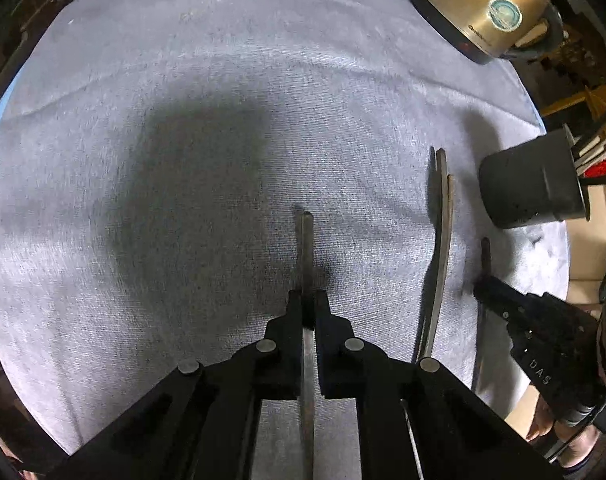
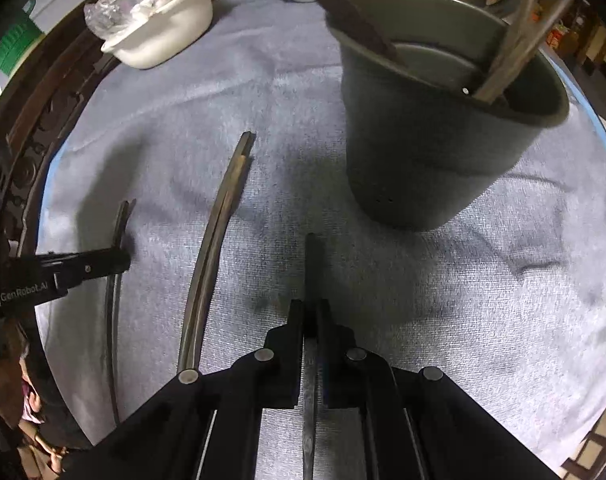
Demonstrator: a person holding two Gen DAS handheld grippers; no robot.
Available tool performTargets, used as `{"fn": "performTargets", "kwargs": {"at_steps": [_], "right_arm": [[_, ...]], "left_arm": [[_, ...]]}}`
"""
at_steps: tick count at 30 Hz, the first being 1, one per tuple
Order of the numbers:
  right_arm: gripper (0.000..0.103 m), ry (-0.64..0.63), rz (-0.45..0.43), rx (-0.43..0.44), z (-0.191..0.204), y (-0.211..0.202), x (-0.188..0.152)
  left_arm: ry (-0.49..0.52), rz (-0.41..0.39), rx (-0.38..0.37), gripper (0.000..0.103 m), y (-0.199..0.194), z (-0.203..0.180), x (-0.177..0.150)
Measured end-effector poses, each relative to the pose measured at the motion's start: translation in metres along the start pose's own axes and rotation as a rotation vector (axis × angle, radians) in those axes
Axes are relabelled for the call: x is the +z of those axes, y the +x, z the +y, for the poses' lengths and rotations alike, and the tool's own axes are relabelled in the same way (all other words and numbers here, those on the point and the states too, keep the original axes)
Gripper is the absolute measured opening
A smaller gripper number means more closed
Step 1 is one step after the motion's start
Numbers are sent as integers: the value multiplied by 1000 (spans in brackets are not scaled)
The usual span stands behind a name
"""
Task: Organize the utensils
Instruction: 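Close the left gripper on its chopstick while the right gripper closes on another, then lift both held chopsticks upright and carry them over the grey holder cup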
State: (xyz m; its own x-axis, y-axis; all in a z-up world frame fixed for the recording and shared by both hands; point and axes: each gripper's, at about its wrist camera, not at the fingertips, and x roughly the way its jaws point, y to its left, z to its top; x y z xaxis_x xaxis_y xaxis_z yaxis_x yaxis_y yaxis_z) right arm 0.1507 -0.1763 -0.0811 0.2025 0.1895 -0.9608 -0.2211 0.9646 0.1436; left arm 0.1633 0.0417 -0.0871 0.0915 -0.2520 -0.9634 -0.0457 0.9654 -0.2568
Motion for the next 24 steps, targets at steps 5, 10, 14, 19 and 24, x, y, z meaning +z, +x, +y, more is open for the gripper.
{"fn": "performTargets", "kwargs": {"at_steps": [5, 10, 14, 19, 24], "right_arm": [[6, 38, -25, 47, -3, -6, -11], [6, 124, -137, 144, -20, -34, -44], [6, 191, -242, 191, -33, -61, -63], [6, 245, -414, 194, -42, -100, -78], [6, 259, -562, 169, -46, -133, -84]], "left_arm": [[-34, -61, -48, 6, -7, 4, -18], [-120, -209, -132, 6, -34, 28, -52], [-172, -357, -165, 6, -61, 42, -73], [-177, -579, -139, 6, -101, 42, -89], [-137, -731, -97, 6, -135, 31, -100]]}}
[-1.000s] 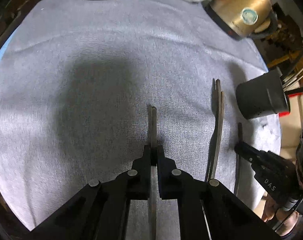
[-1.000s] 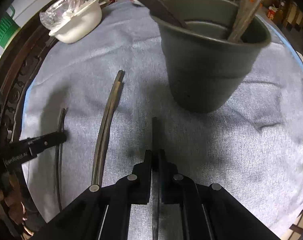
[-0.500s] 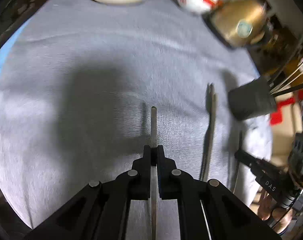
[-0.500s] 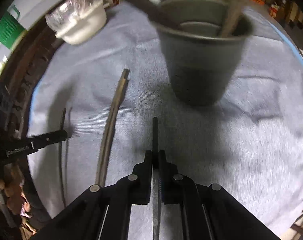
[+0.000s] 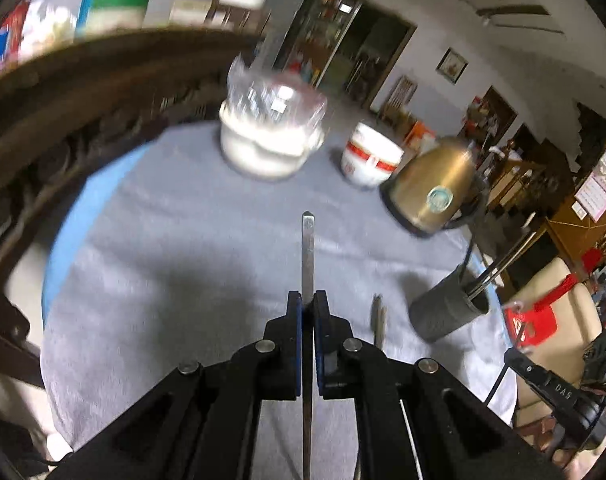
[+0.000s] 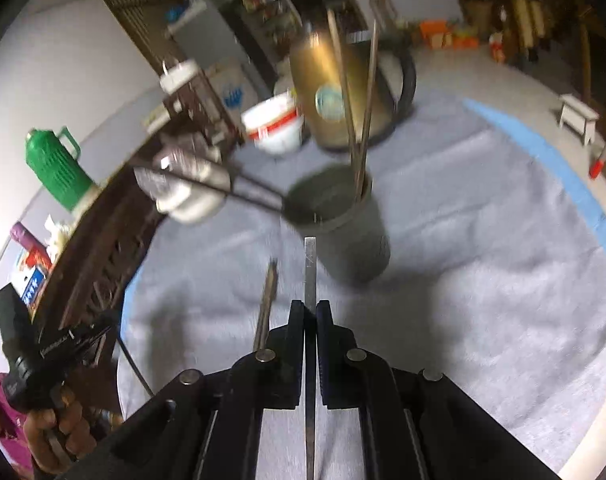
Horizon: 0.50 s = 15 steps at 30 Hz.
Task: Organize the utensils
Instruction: 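Lift both held chopsticks upright and carry them over the grey holder cup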
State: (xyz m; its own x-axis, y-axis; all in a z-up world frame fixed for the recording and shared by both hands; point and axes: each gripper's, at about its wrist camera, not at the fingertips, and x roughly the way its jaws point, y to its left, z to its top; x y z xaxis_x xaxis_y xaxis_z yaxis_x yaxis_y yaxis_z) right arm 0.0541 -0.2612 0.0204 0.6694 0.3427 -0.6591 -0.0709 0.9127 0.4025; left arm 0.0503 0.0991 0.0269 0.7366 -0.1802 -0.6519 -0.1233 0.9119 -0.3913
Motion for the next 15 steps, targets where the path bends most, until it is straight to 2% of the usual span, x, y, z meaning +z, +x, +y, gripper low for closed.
{"fn": "performTargets", "kwargs": {"at_steps": [7, 15], "right_arm": [[6, -22, -130, -38, 11, -17, 9], [6, -56, -176, -63, 17, -25, 8]], "left_arm": [[49, -92, 25, 6, -8, -14, -9], [58, -139, 30, 6, -21, -15, -7]]}}
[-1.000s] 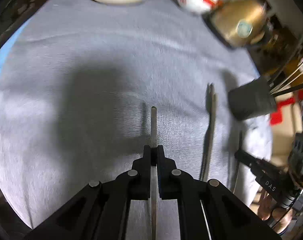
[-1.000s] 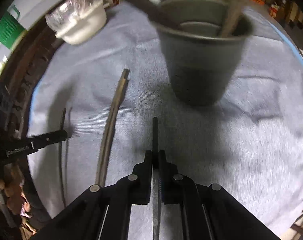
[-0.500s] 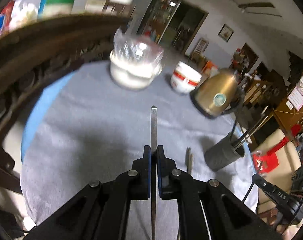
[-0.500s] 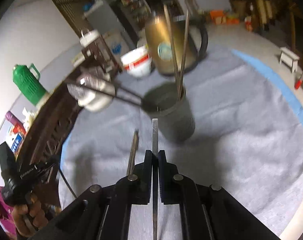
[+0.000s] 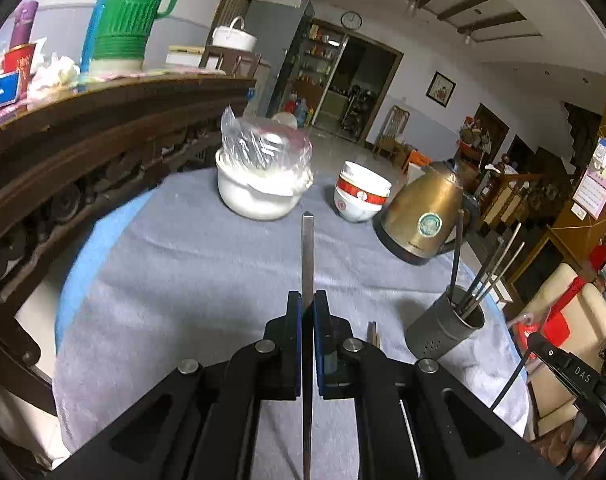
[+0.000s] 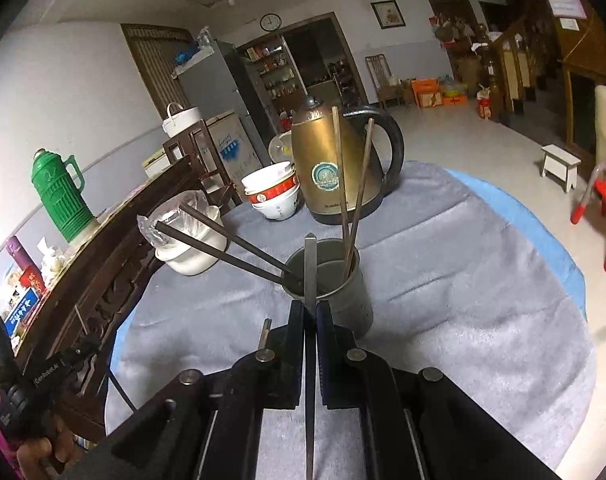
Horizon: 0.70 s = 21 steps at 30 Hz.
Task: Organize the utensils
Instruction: 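Lift both held chopsticks upright and carry them over the grey holder cup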
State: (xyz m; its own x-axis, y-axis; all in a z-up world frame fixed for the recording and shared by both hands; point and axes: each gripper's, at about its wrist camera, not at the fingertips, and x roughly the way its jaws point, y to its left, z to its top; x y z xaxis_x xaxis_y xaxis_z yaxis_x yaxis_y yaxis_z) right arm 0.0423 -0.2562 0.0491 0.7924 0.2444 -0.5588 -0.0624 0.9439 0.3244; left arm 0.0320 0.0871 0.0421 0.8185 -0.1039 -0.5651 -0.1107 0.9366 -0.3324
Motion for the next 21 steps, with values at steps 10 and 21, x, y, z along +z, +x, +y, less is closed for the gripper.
{"fn": "performTargets", "kwargs": {"at_steps": [10, 21], "right_arm": [[6, -65, -55, -20, 16, -6, -3], [6, -102, -49, -13, 31, -1, -4]], "left_arm": [[8, -53, 17, 6, -12, 2, 4], [-1, -83, 27, 6, -23, 9, 0]]}}
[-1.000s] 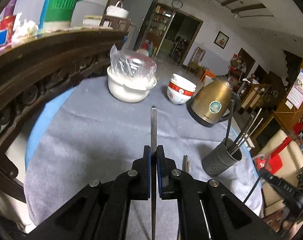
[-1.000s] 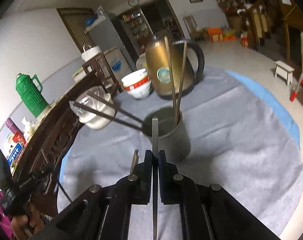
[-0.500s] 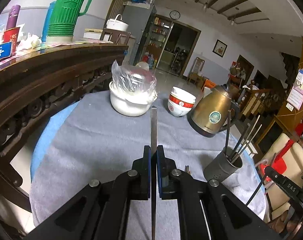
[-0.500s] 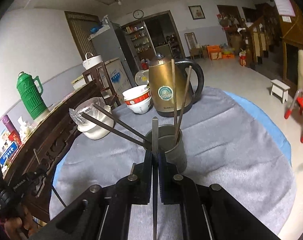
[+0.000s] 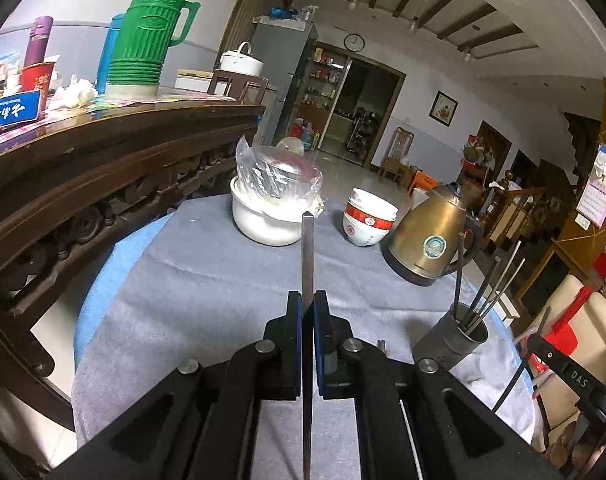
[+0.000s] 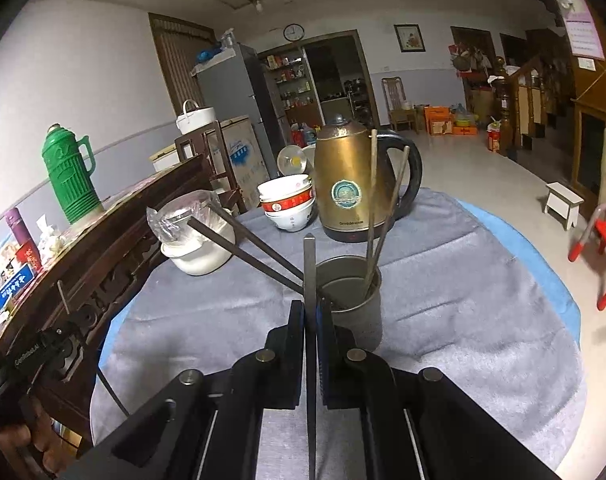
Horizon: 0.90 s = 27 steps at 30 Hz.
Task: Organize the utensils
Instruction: 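Lift both held chopsticks upright and carry them over the grey holder cup, then lower the left gripper's chopstick into the cup while the right gripper lowers its own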
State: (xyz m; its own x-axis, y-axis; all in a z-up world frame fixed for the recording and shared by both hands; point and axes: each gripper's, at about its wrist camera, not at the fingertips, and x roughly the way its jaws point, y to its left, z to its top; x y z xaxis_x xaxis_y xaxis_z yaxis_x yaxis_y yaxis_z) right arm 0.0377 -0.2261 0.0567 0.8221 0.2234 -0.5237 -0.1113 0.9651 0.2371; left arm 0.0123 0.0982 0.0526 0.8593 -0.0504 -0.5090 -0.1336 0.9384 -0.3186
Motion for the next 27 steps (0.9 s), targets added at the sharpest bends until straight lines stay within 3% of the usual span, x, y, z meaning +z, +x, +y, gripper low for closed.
{"fn": "performTargets", "kwargs": {"at_steps": [18, 27], "right_arm": [[6, -1, -23, -32, -5, -4, 1], [6, -4, -73, -66, -10, -17, -2]], "left_arm": [[26, -34, -5, 6, 5, -7, 0], [56, -93, -31, 6, 11, -21, 1]]}}
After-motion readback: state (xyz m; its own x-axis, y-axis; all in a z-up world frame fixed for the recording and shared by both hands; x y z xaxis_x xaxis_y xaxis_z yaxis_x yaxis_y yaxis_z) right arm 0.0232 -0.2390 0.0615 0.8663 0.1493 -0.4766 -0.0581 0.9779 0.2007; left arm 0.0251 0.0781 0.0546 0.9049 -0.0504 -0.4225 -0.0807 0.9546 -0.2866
